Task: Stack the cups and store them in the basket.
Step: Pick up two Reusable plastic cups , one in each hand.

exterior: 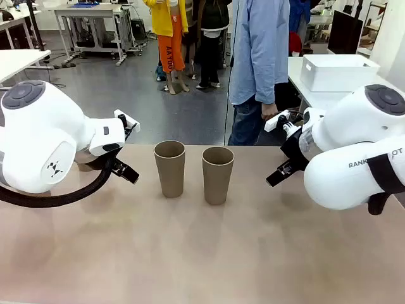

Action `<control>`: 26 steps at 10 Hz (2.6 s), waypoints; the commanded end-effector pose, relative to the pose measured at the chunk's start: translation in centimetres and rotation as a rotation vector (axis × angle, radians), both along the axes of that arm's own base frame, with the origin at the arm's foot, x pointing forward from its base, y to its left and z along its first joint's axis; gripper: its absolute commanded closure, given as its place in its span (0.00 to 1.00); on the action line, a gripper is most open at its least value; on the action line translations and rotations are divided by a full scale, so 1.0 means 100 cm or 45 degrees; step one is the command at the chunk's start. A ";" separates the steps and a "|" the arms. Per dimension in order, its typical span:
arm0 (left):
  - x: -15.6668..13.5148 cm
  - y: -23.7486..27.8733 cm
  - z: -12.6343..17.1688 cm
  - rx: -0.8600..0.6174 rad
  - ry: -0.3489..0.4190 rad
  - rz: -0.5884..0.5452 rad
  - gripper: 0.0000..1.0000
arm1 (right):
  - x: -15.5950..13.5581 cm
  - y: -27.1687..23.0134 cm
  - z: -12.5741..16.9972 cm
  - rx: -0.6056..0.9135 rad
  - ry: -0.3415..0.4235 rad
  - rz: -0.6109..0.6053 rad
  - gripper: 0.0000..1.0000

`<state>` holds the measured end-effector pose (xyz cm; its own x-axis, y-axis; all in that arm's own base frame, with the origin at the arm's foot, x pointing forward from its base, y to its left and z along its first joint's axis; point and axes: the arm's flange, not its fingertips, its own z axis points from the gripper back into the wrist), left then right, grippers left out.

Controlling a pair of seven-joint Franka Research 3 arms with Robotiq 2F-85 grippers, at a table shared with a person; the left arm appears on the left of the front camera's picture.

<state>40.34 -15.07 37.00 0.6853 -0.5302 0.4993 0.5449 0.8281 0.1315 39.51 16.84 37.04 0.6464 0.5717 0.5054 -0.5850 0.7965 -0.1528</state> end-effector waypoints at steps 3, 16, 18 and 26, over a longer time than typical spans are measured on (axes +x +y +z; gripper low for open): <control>0.000 0.000 0.000 0.000 0.000 0.000 0.00 | 0.000 0.000 0.000 0.000 0.000 0.000 0.00; 0.011 0.062 0.133 -0.085 0.162 -0.355 0.00 | 0.028 -0.048 0.145 0.145 0.112 0.167 0.00; -0.016 0.118 0.152 -0.183 0.102 -0.560 0.00 | -0.004 -0.112 0.161 0.259 0.046 0.295 0.00; -0.106 0.241 0.100 -0.412 -0.345 -0.825 0.00 | -0.098 -0.233 0.105 0.452 -0.273 0.605 0.00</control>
<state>31.89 10.54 49.77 0.1727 -0.6040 0.7780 0.9145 0.3918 0.1012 32.70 -7.59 50.96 0.2665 0.5667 0.7796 -0.8620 0.5020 -0.0703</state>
